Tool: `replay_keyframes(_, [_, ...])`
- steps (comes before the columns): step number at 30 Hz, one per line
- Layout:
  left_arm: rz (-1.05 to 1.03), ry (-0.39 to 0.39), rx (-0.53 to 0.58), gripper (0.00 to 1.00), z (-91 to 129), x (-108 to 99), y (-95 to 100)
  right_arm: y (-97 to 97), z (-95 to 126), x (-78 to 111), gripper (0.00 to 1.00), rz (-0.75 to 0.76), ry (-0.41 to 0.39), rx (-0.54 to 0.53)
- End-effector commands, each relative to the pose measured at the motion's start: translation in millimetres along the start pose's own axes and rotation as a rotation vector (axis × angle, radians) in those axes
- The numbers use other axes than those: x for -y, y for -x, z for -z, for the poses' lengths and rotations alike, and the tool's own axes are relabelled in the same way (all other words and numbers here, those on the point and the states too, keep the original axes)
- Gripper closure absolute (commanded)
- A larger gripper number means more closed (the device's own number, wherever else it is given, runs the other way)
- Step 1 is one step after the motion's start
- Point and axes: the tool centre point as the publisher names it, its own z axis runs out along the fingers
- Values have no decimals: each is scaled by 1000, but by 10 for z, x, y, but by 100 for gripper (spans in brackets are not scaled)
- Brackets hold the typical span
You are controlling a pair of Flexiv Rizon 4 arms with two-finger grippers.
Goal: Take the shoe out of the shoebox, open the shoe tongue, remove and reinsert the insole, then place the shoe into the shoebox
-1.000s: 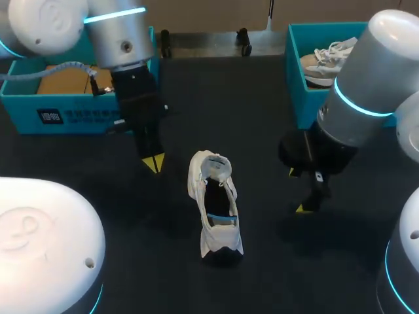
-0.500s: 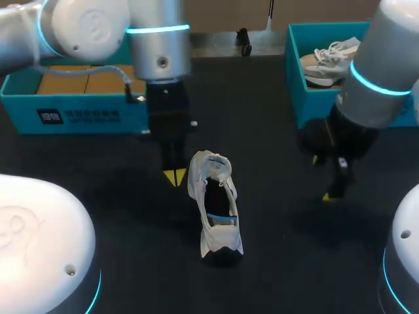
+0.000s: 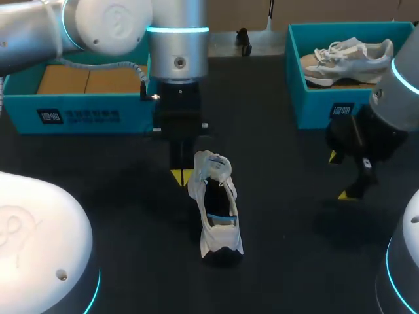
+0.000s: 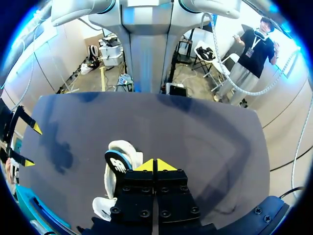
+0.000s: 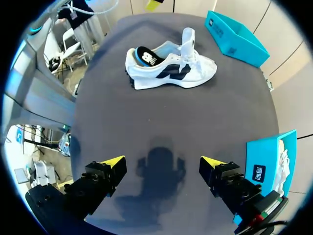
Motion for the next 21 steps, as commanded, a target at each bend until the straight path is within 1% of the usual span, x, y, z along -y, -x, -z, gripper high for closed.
replay_keyframes(1, [0, 3, 1, 100, -1, -1, -13, -42, -1, 21, 0, 1, 3, 14])
replay_keyframes(2, [-34, -18, -8, 100, 19, 0, 4, -42, -1, 21, 0, 1, 3, 14])
replay_keyframes(4, [-29, -14, 0, 100, 6, 1, 65, -42, -1, 21, 0, 1, 3, 14])
replay_keyframes(9, [-87, -51, -9, 100, -138, 37, 173, -42, -1, 21, 0, 1, 3, 14])
replay_keyframes(14, [-108, -17, -3, 100, -302, 110, 280, -42, -1, 21, 0, 1, 3, 14])
replay_keyframes(15, [-109, -2, -6, 100, -317, 120, 292, -42, -1, 21, 0, 1, 3, 14])
replay_keyframes(16, [-87, 39, 2, 100, -307, 122, 289, -42, -1, 21, 0, 1, 3, 14])
replay_keyframes(21, [-87, 39, 2, 100, -307, 122, 289, -42, -1, 21, 0, 1, 3, 14])
